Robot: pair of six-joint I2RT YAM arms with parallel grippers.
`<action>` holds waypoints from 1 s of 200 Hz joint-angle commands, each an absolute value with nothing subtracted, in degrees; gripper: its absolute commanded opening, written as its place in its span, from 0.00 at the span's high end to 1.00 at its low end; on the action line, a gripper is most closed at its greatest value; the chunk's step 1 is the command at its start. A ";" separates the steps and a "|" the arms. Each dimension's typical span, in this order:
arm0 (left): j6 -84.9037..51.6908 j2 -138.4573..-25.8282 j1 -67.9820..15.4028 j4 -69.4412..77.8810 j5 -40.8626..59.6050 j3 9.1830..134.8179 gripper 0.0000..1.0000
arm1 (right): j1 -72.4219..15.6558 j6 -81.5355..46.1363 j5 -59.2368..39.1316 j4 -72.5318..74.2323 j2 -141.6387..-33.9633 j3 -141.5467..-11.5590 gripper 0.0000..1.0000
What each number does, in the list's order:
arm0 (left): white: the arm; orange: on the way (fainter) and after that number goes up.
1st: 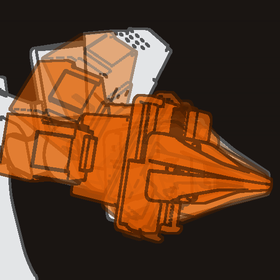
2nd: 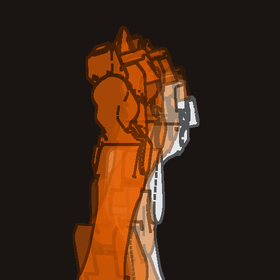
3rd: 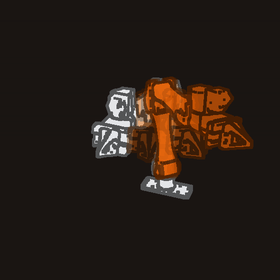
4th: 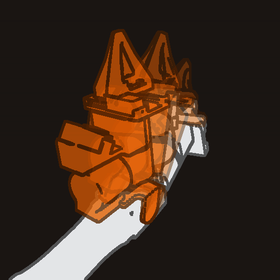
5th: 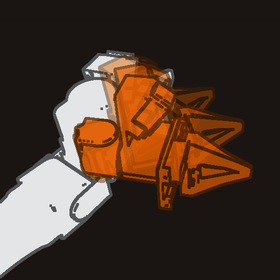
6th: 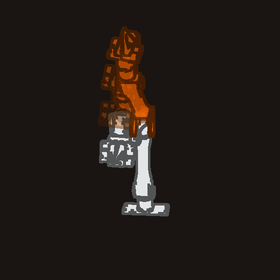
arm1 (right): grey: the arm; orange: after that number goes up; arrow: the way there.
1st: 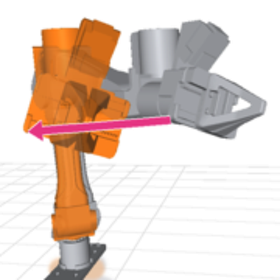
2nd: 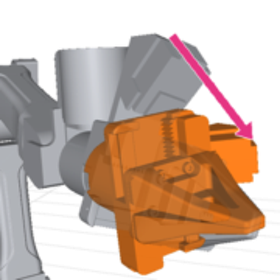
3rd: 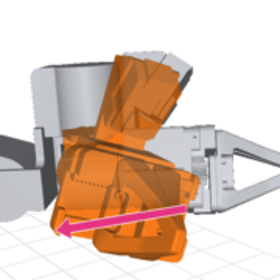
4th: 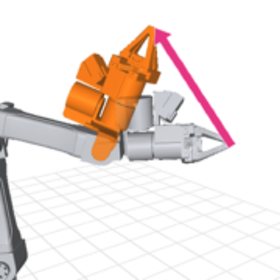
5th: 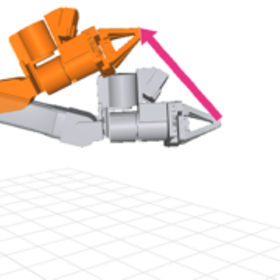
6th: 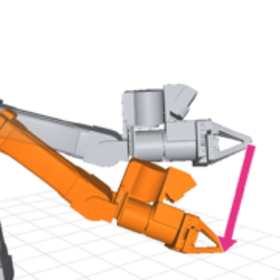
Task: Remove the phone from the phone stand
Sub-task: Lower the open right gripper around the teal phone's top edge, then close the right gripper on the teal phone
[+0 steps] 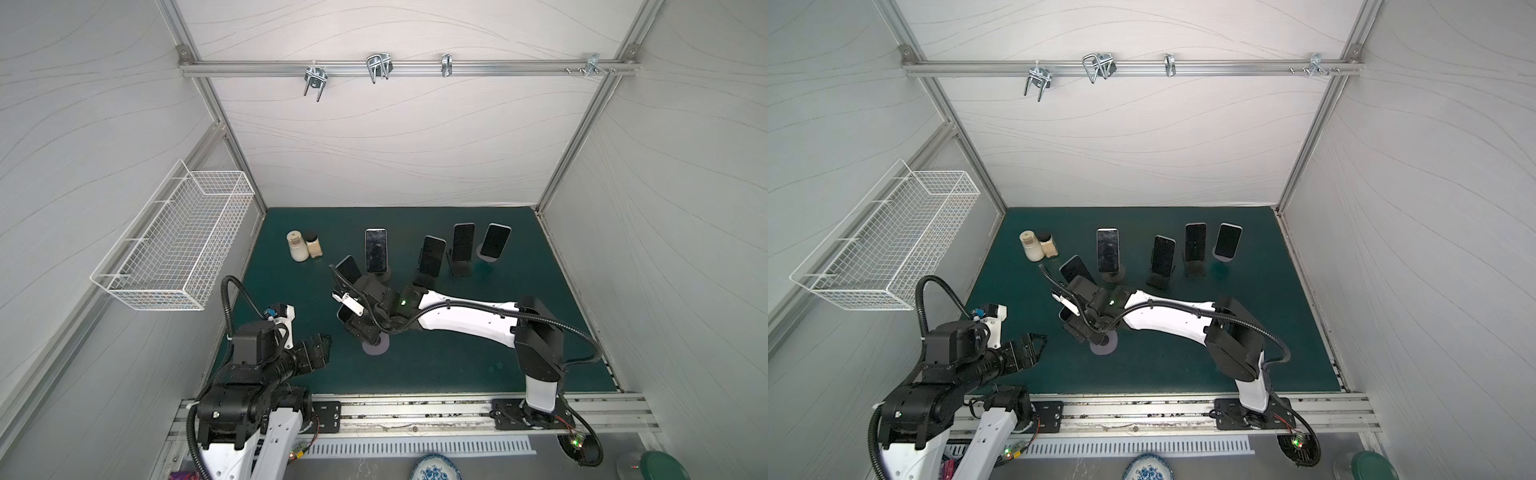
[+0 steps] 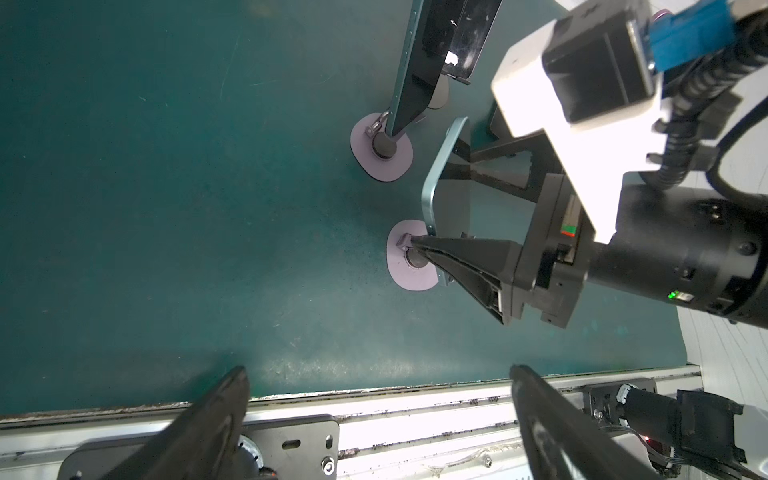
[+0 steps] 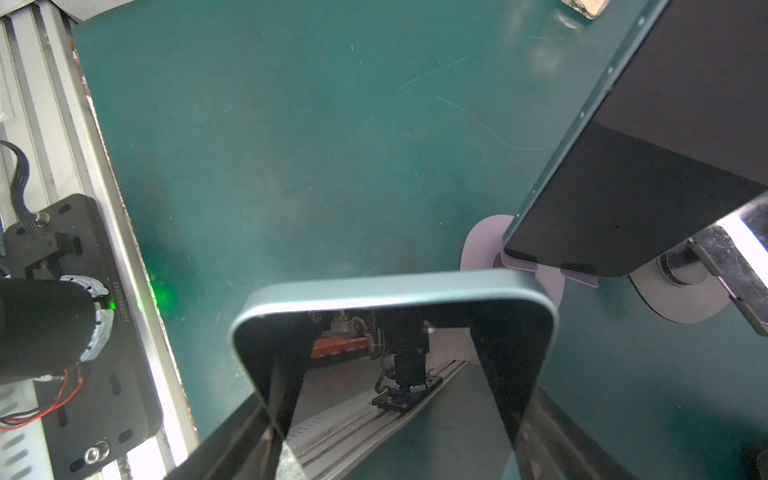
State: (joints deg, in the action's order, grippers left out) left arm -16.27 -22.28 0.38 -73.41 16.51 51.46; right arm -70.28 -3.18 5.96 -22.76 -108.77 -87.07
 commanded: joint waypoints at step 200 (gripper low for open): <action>-16.71 -22.02 0.80 -72.32 15.30 51.57 0.01 | -70.57 -2.11 5.02 -22.76 -106.34 -87.89 0.25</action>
State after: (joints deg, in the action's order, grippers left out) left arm -16.53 -22.28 0.38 -73.41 16.05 51.46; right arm -70.28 -3.09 5.78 -22.76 -108.77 -87.07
